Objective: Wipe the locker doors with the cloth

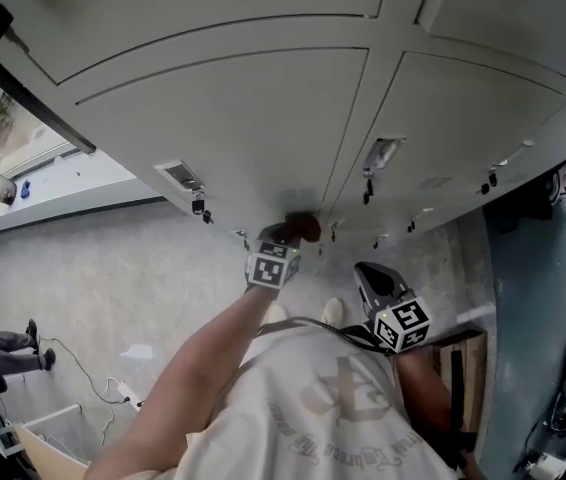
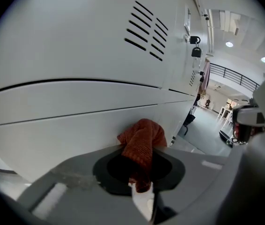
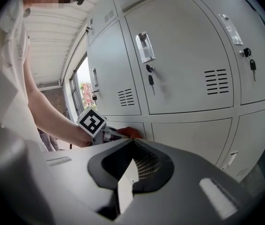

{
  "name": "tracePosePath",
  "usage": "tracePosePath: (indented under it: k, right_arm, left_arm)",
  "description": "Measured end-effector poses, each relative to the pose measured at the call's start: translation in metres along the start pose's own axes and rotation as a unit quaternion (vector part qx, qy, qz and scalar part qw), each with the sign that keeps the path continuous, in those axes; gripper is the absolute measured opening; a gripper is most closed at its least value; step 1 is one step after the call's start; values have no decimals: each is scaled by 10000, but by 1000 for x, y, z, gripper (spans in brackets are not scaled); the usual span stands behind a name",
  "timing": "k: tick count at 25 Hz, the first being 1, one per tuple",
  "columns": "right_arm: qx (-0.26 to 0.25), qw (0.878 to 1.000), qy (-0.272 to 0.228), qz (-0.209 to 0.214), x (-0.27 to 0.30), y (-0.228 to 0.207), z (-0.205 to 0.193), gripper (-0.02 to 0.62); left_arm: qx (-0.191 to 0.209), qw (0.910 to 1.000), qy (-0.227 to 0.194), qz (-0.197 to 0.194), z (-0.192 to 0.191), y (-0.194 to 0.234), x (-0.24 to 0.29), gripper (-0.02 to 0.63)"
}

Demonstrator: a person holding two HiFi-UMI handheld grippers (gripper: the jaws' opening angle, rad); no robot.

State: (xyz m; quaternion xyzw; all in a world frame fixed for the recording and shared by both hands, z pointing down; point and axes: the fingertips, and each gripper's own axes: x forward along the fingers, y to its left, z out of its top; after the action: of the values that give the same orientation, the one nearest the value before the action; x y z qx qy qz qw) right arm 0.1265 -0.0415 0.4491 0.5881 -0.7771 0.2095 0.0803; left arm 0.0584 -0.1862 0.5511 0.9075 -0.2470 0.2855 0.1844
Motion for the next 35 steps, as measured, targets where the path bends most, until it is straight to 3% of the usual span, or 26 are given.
tracePosePath:
  k: [9,17,26,31,35]
  right_arm:
    - [-177,9997,89,109,22,31,5,8]
    - [-280,9995,126,84,36,54,7,8]
    - [-295,9995,39,-84,44,81,11,8]
    - [-296,9995,48,-80,45,96,9,8]
    - [-316,9994,102,-96,40,102,5,8]
  left_arm:
    - [-254,9994,-101,211,-15,44,-29,51]
    - [-793,9956,-216,445,-32,91,-62,51]
    - [-1448,9856,-494,718,-47,148,-104,51]
    - [-1972,9746,-580,885,-67,170,-117,51]
    - [-2068,9702,-691,1055,-72,188,-129,51]
